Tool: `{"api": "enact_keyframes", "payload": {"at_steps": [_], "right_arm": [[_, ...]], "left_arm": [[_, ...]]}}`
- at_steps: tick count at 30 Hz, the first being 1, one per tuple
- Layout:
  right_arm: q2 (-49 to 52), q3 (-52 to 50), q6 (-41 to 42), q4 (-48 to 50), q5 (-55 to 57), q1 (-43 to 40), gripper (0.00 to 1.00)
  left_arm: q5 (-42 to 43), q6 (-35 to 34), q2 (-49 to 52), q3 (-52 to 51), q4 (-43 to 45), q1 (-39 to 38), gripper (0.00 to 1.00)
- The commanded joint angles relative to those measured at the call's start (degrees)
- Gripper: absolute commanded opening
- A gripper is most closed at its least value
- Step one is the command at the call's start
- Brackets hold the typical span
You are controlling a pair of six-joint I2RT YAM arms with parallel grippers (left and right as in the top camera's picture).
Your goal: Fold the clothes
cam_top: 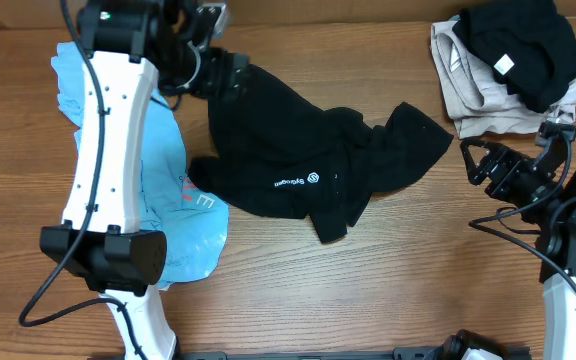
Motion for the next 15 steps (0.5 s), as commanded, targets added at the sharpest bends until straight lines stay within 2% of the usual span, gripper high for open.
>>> {"api": "enact_keyframes", "payload": {"at_steps": [1,3,9,15], "right_arm": [[-0.4,1.2,-0.4,0.3,-0.4,1.1,0.81],[-0.4,1.2,-0.4,0.3,-0.4,1.3,0.81],[-0.4,1.2,-0.3,-0.2,-0.4,1.5,0.81],[-0.4,1.2,-0.4,-1.2,-0.4,1.5,0.81]], "left_arm": [[-7.8,-0.1,-3.6,0.9,-5.4,1.1,1.00],[-12.3,-0.3,-4.8,0.7,-7.4,1.0,1.00],[-12.8,-1.7,-13.7,-3.5,-7.4,0.2,1.00],[-18.2,-5.8,-25.7,-13.5,-6.3,0.0,1.00]]}}
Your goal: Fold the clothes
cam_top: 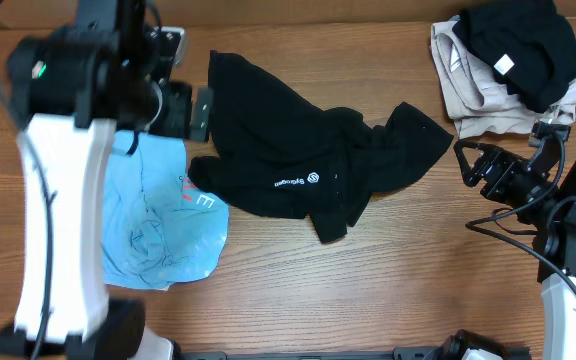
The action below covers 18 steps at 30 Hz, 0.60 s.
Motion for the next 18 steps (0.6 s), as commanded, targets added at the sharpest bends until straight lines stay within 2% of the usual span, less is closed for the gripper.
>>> {"api": "enact_keyframes", "payload": {"at_steps": [1,9,18], "right_arm": [[-0.4,1.2,-0.4,0.0,-0.4,0.3,0.81],[-0.4,1.2,-0.4,-0.2,-0.3,0.3,0.81],[-0.4,1.2,-0.4,-0.3,-0.3,0.3,0.81]], "left_arm": [[-5.7,-4.9,-7.8,-7.5,1.7,-0.4,1.00],[-9.0,-12.3,-18.9,-34.9,18.6,-0.2,1.00],[-9.4,-17.8,-19.5,-61.7,38.7,2.9,1.00]]}}
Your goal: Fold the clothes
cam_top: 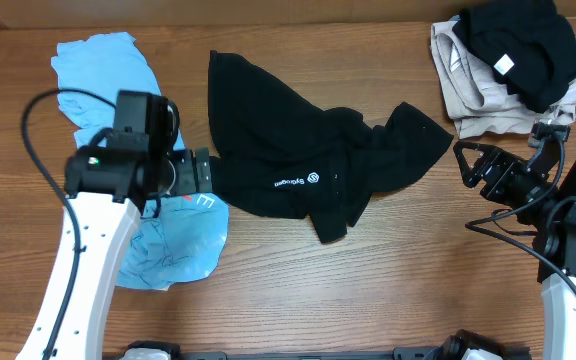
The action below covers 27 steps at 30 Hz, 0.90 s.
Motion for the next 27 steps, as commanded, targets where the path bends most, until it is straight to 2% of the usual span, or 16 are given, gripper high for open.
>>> {"api": "enact_keyframes", "payload": {"at_steps": [1,10,21,27], "right_arm": [[-0.4,1.2,-0.6,0.2,-0.4,0.3,0.81],[1.4,1.2,-0.8,0.2,-0.4,0.3,0.81],[1.9,1.2,-1.5,-0.2,-0.4,0.3,0.81],[1.9,1.2,-1.7,-0.2,-0.3,0.3,0.81]], "left_arm": [[-0.9,-3.8,-0.5,-7.3,5.2,2.3,1.00],[1.6,-3.5,-0.5,-20.2,16.7,5.6,1.00],[1.9,-3.5,0.0,-29.7,27.9,5.6,1.00],[-0.4,-2.4,0.3,-32.3,31.1,5.6,1.00]]}}
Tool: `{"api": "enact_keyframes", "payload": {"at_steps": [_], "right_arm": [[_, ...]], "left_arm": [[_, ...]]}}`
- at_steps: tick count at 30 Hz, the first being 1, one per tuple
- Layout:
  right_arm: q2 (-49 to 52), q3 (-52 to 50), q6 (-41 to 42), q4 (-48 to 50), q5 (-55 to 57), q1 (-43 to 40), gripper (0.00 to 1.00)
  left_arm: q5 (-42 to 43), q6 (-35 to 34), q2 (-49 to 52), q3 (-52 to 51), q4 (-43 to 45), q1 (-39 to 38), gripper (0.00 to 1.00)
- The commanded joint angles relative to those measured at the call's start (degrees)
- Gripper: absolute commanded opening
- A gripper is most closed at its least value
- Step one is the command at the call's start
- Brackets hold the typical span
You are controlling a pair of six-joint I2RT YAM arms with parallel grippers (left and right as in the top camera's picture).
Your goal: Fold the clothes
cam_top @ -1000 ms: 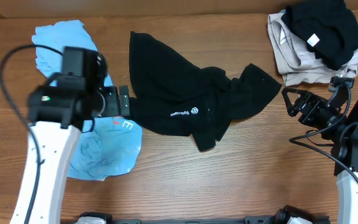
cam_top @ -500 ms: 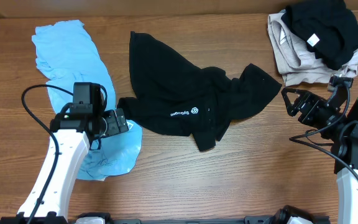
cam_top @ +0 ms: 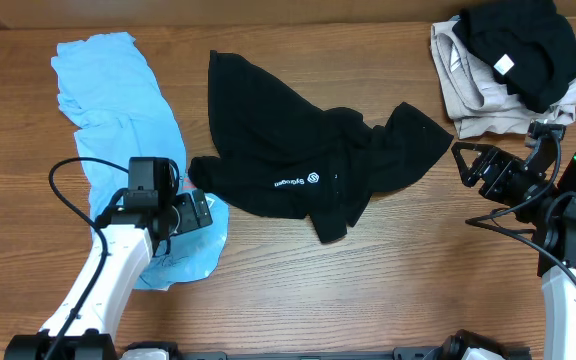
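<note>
A crumpled black garment (cam_top: 298,160) with a small white logo lies spread across the middle of the table. To its left lies a light blue shirt (cam_top: 118,120), stretching from the far left toward the front. My left gripper (cam_top: 202,212) stands open over the blue shirt's right edge, just below the black garment's left corner and holding nothing. At the right, my right gripper (cam_top: 465,166) is open, pointing left, a short way from the black garment's right end.
A pile of clothes (cam_top: 488,90), beige below and black on top with a white tag, sits at the far right corner just behind my right arm. Bare wooden table (cam_top: 368,290) runs along the front.
My left arm has drawn back toward the front. Its open gripper has gone from beside the black garment's left edge to over the blue shirt near the garment's lower left corner. The right arm is still.
My left gripper was at the black garment's far left corner. Then it stood open to the left of that corner, with the corner lying flat. It was then lower along the garment's left side, and is now over the blue shirt. The right gripper stayed open.
</note>
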Motion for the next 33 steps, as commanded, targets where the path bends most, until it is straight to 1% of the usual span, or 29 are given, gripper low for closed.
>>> {"api": "enact_keyframes", "payload": {"at_steps": [1,3,7,14,20,23,29,33], "right_arm": [[-0.1,1.2,-0.9,0.1,-0.3,0.3,0.82],[-0.1,1.2,-0.9,0.1,-0.3,0.3,0.81],[-0.1,1.2,-0.9,0.1,-0.3,0.3,0.82],[-0.1,1.2,-1.0,0.2,-0.3,0.3,0.82],[-0.1,1.2,-1.0,0.2,-0.3,0.3,0.81],[-0.1,1.2,-1.0,0.2,-0.3,0.3,0.81],[-0.1,1.2,-1.0,0.2,0.7,0.3,0.82],[-0.1,1.2,-1.0,0.3,0.8,0.3,0.82]], "left_arm": [[-2.6,0.5,0.2,-1.8,1.1,0.3,1.00],[-6.9,0.5,0.2,-2.6,1.2,0.3,1.00],[-9.8,0.5,0.2,-4.1,2.5,0.3,1.00],[-10.2,0.5,0.7,-7.5,8.0,0.5,1.00],[-10.1,0.4,3.9,-9.3,11.6,1.6,1.00],[-9.0,0.3,6.8,-9.3,12.2,3.9,1.00],[-3.1,0.3,12.0,-9.3,13.3,12.2,1.00],[-2.4,0.7,13.4,-9.3,13.4,16.7,1.00]]}}
